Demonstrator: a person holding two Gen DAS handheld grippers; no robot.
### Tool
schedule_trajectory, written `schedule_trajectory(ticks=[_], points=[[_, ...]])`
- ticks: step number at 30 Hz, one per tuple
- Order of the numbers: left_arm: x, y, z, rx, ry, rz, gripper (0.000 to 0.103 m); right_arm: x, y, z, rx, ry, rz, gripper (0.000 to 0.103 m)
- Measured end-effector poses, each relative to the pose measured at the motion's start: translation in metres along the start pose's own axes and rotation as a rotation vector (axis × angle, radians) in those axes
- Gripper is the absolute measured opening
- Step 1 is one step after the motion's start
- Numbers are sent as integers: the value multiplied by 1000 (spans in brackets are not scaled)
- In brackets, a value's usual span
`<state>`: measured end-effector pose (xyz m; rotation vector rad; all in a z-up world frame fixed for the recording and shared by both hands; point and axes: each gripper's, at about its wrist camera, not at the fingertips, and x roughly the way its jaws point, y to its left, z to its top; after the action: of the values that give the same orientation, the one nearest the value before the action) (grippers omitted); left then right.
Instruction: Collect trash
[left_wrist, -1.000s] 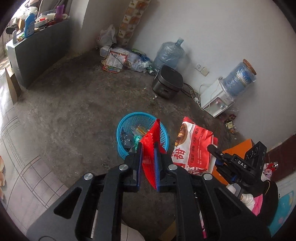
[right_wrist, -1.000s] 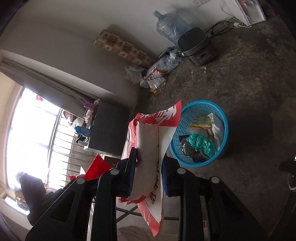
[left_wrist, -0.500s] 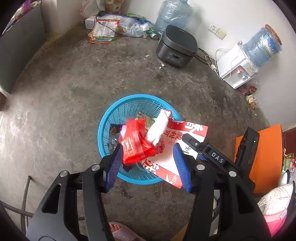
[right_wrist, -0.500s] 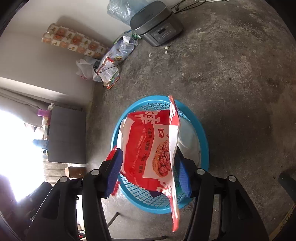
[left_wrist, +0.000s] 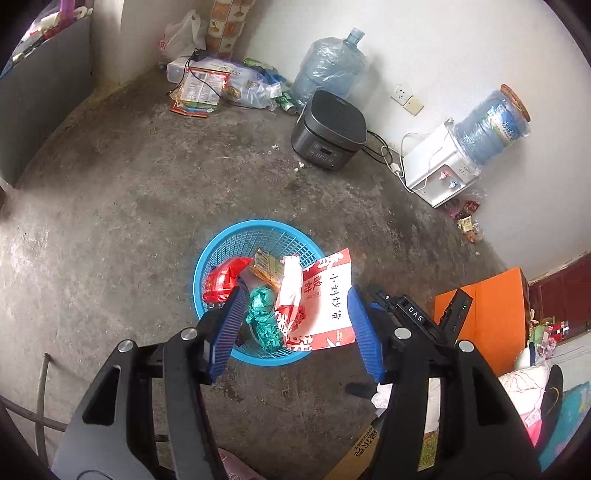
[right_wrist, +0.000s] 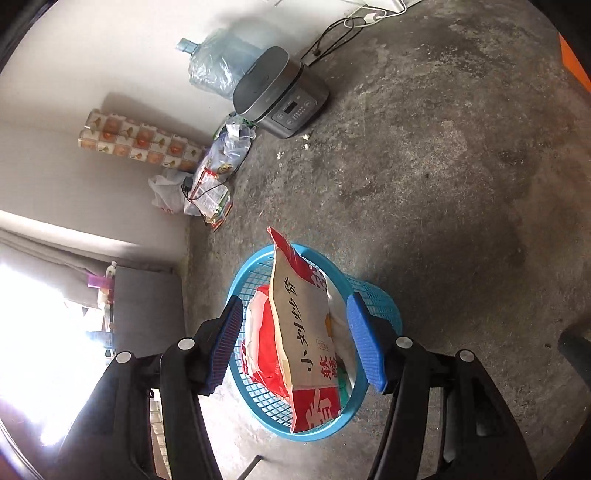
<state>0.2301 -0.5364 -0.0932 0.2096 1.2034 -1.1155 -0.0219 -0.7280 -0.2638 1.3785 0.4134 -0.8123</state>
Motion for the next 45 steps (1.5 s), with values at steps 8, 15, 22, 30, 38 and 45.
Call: schedule_trajectory(ticks=[8, 15, 22, 30, 38, 45], points=[[-151, -15, -43, 76, -223, 13, 74, -74, 76, -26, -203, -86, 82, 57], [-282, -7, -122, -29, -426, 151, 90, -159, 178, -117, -598, -165, 163, 69], [-356, 12, -214, -253, -576, 522, 94, -249, 249, -228, -989, -311, 252, 96], [-378, 31, -316, -364, -569, 755, 94, -323, 275, -322, -1277, -396, 338, 96], [-358, 40, -378, -502, -466, 803, 94, -329, 258, -398, -1486, -217, 210, 96], [-327, 46, -401, -543, -320, 764, 94, -282, 218, -411, -1547, 51, -54, 96]])
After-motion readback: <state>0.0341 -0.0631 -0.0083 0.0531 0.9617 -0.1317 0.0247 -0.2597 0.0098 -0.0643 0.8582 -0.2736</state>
